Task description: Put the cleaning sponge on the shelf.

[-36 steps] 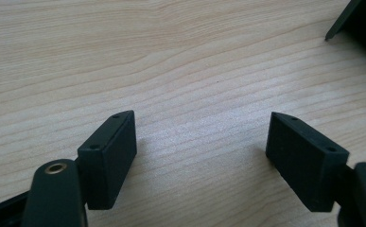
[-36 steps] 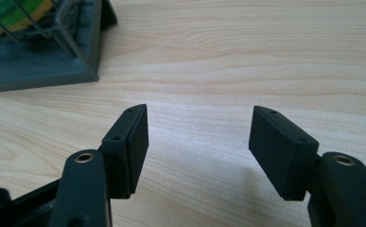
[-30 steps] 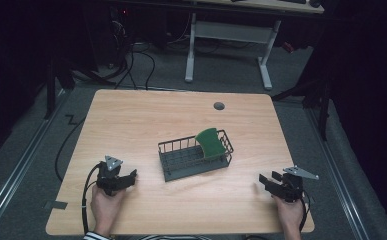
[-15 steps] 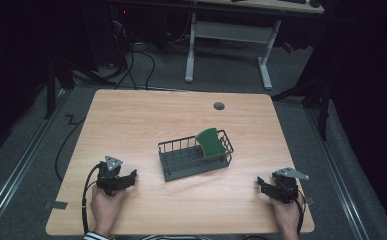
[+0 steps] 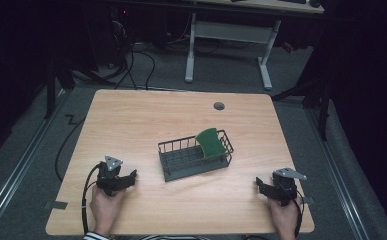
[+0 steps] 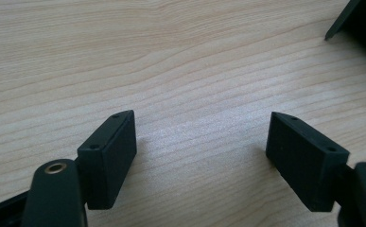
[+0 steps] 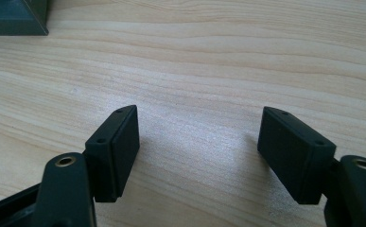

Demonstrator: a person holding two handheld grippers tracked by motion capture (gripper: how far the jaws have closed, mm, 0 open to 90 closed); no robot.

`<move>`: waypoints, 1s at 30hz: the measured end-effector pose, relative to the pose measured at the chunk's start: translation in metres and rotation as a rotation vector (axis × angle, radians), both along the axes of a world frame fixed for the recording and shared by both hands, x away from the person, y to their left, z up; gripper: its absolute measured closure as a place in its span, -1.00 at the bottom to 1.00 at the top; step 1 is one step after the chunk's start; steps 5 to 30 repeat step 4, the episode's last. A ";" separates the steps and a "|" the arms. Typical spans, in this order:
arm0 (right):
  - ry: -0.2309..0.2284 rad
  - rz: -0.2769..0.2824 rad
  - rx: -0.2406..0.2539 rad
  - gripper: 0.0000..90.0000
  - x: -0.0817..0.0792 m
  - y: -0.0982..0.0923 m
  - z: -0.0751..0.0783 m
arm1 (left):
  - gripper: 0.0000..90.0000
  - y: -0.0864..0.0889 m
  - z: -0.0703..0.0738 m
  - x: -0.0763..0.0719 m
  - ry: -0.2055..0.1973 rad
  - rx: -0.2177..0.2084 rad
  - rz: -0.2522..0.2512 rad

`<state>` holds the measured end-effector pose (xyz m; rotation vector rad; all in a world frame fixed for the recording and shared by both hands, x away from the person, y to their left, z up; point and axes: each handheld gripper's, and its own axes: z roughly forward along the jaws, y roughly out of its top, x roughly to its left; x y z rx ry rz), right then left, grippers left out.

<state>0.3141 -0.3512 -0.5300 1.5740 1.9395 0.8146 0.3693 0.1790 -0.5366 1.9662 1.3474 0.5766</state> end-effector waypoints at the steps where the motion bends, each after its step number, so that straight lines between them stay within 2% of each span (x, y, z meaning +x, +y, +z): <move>1: 0.000 0.000 0.000 -0.33 0.000 0.000 0.000 | -0.43 0.000 0.000 0.000 0.000 0.000 0.000; 30: 0.000 0.000 0.000 -0.33 0.000 0.000 0.000 | -0.43 0.000 0.000 0.000 0.000 0.000 0.001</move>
